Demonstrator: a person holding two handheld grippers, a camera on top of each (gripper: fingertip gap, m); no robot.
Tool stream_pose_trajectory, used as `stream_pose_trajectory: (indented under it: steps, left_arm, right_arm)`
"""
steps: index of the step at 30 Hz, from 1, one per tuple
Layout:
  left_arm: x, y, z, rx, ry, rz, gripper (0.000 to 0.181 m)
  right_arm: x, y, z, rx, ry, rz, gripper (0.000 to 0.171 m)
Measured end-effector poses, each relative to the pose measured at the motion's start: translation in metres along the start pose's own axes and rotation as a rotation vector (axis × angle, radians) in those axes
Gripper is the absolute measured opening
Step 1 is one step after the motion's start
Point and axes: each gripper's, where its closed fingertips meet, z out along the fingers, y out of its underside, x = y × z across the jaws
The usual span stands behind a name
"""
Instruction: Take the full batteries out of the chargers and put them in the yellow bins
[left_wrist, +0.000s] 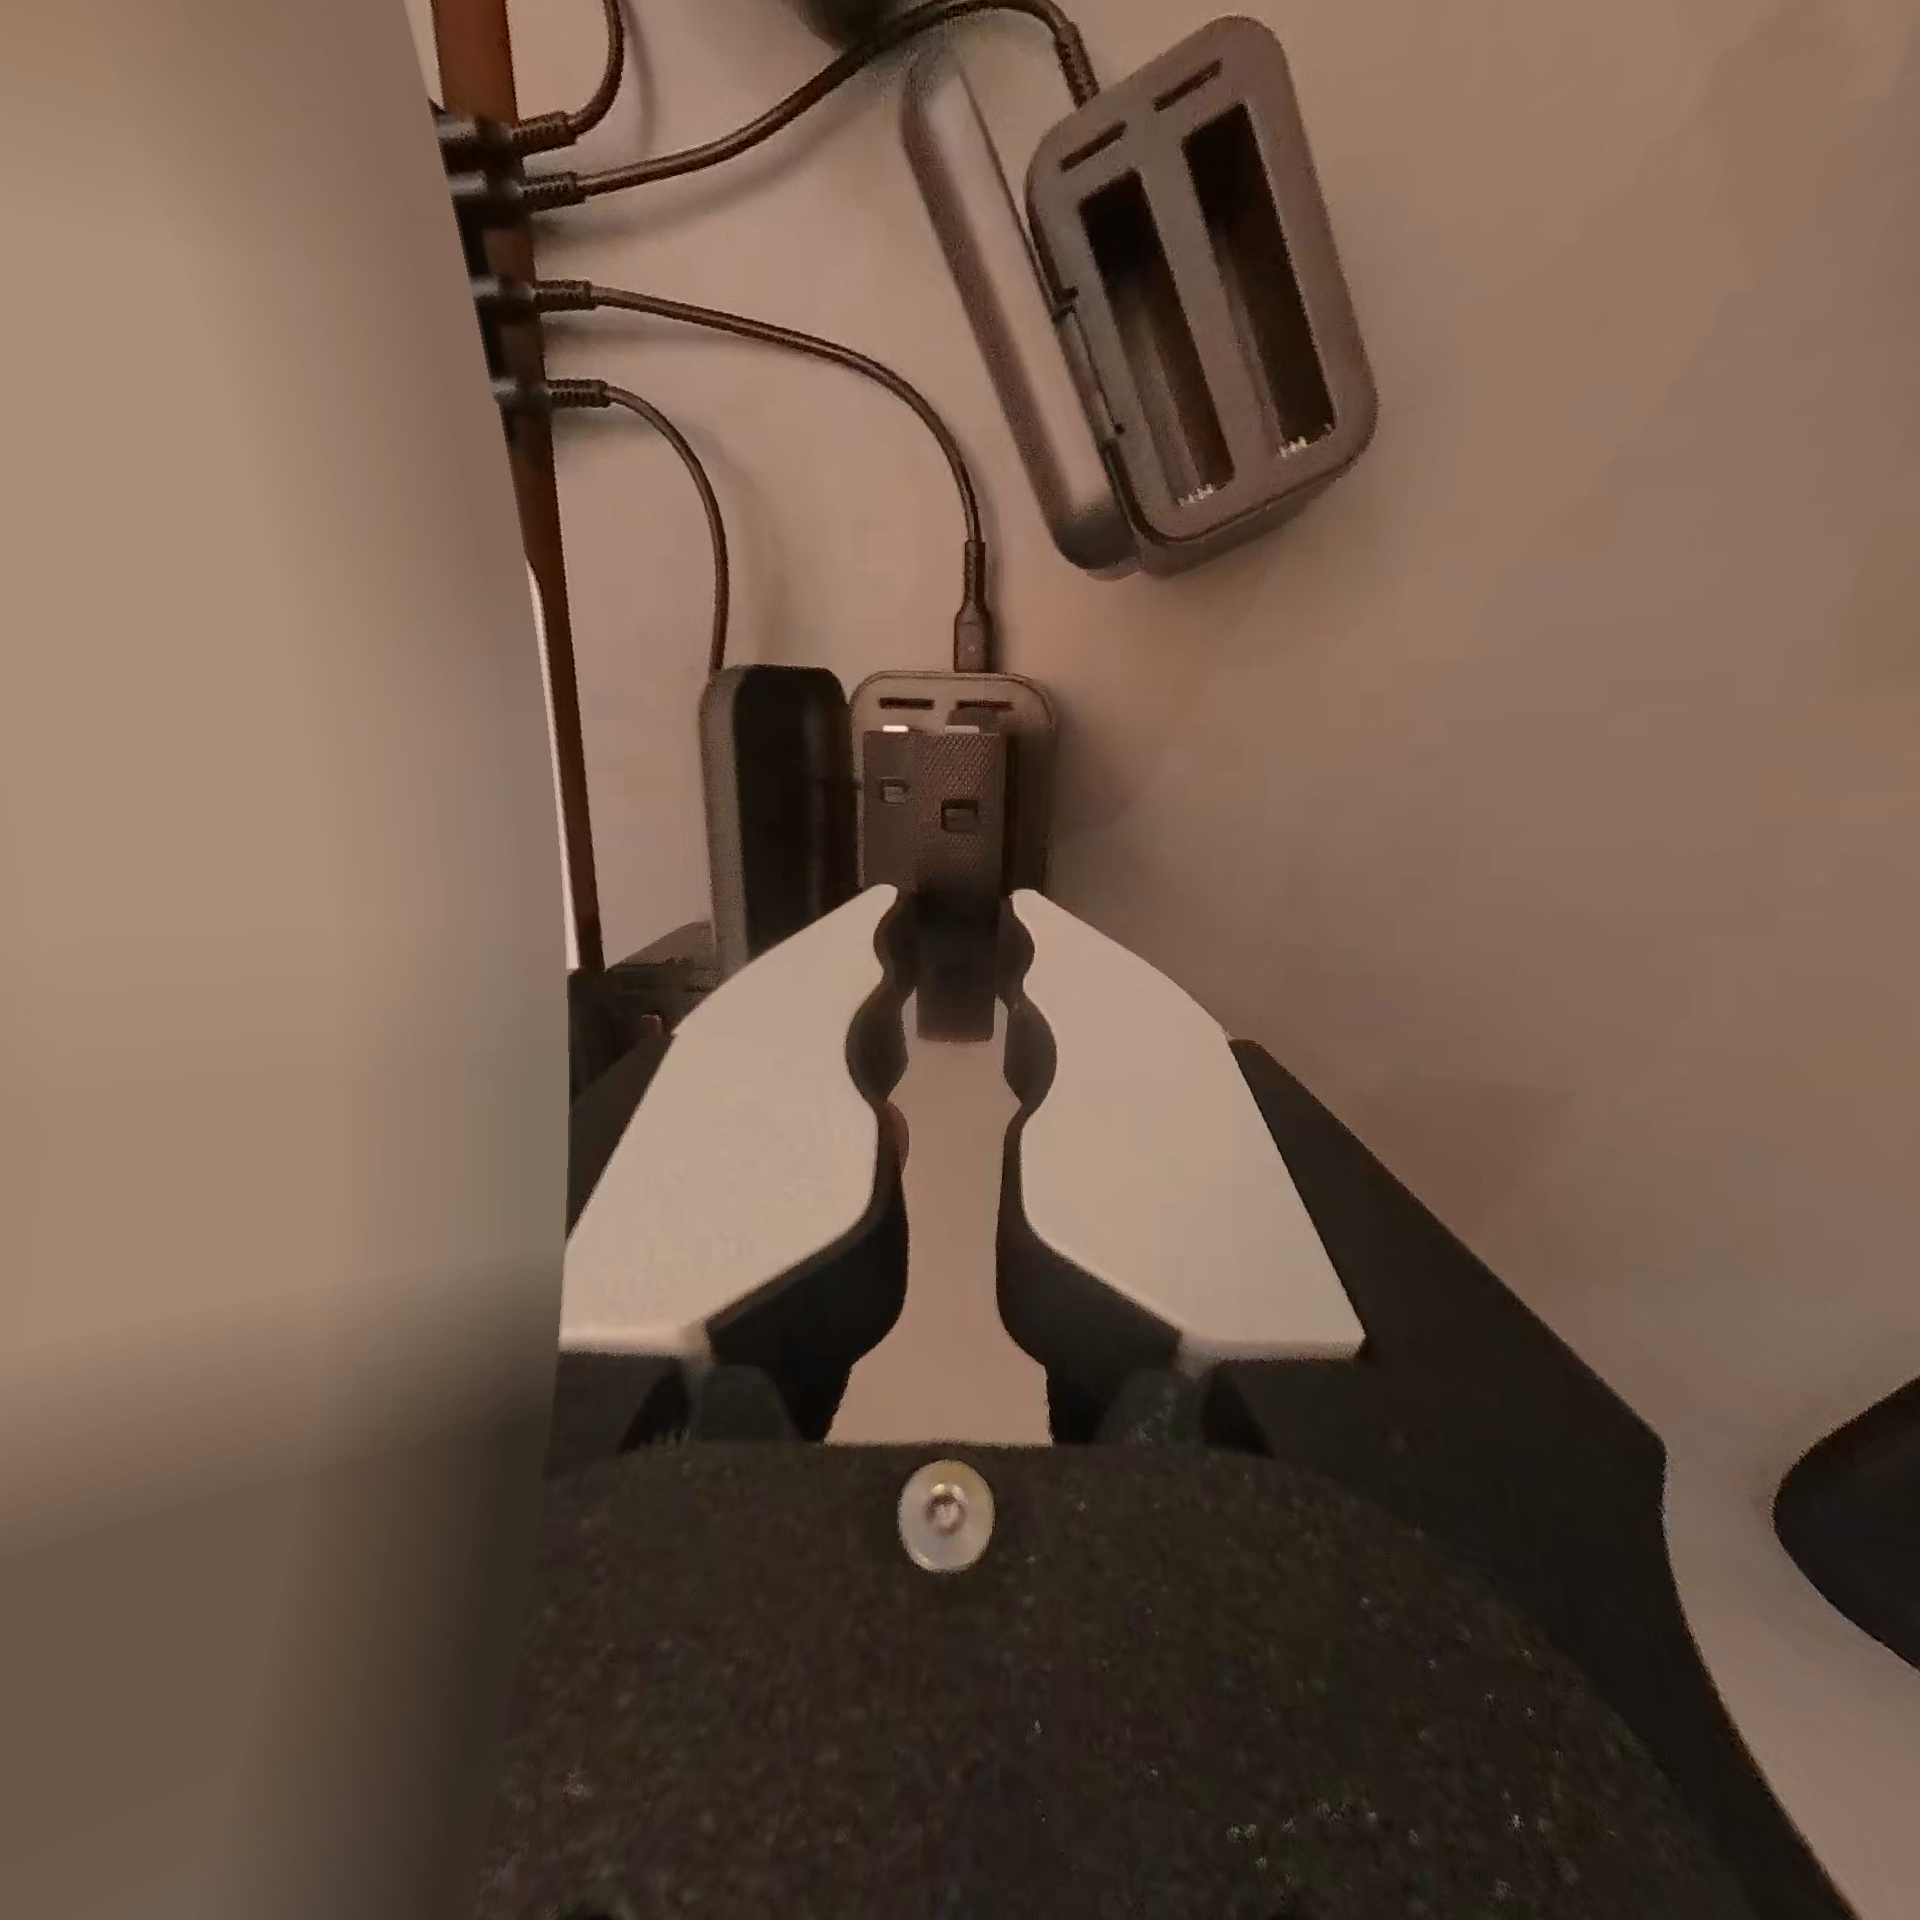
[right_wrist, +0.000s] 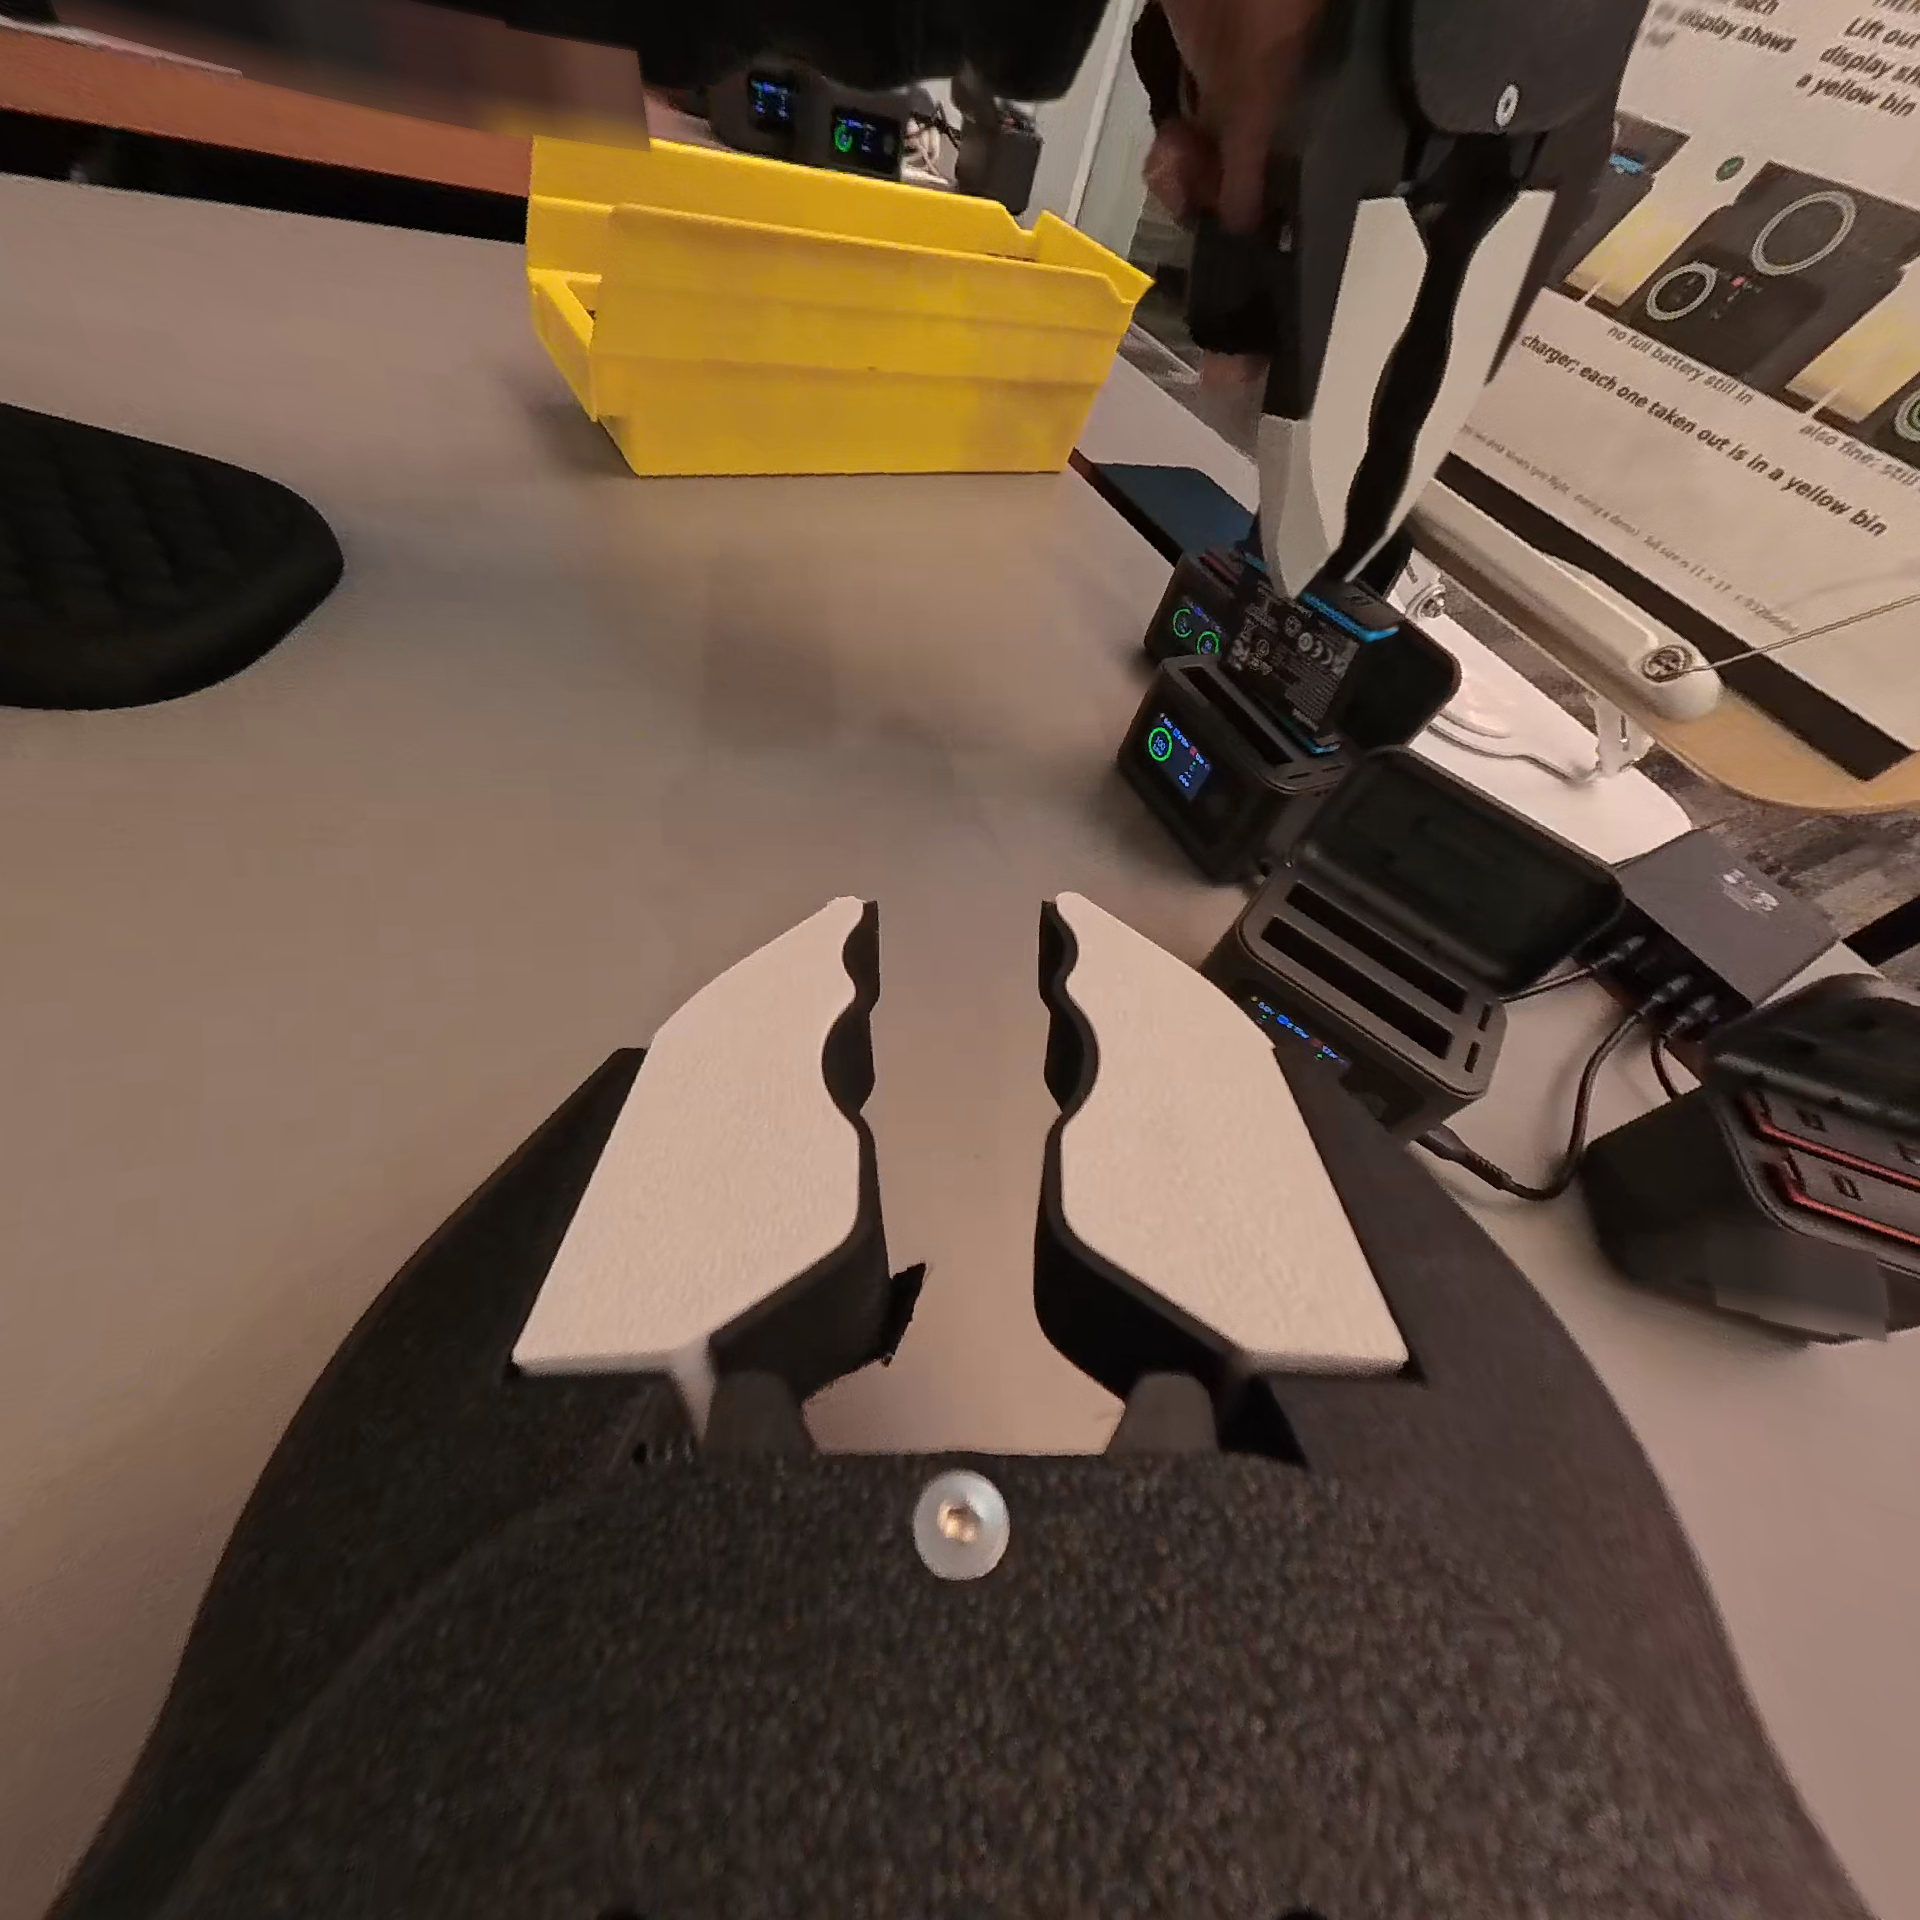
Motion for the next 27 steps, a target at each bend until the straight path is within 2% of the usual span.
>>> stream_pose_trajectory:
  steps: [18, 27]
  left_arm:
    - [0.001, 0.012, 0.017, -0.059, 0.138, -0.044, 0.015]
    - [0.002, 0.006, 0.03, -0.019, 0.152, -0.051, 0.015]
  right_arm:
    - [0.002, 0.0, -0.001, -0.006, 0.007, 0.01, 0.028]
    - [0.002, 0.0, -0.001, -0.006, 0.007, 0.011, 0.028]
